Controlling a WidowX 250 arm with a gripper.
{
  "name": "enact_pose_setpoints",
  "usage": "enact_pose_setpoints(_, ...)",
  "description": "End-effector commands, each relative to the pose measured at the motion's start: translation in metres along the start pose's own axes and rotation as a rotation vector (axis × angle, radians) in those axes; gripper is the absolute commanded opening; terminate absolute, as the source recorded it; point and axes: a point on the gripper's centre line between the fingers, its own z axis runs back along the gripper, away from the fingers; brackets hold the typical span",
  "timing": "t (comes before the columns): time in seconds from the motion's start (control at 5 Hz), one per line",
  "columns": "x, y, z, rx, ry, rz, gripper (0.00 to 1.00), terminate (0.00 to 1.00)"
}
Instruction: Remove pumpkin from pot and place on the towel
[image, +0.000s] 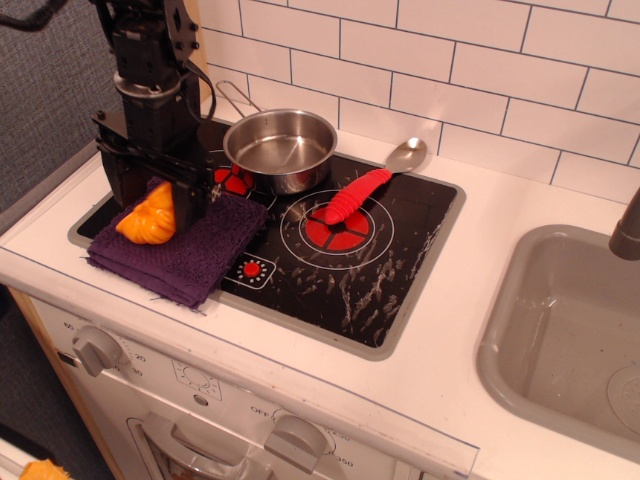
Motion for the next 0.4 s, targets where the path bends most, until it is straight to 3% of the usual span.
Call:
enact_pose_setpoints(0.0, 0.001, 0.002, 0.036, -0.035, -0.106, 0.002, 1.00, 0.00)
enact_pose_setpoints(0.2, 0.004, 0.005, 0.076, -0.125, -0.236, 0.020, 1.00, 0.00)
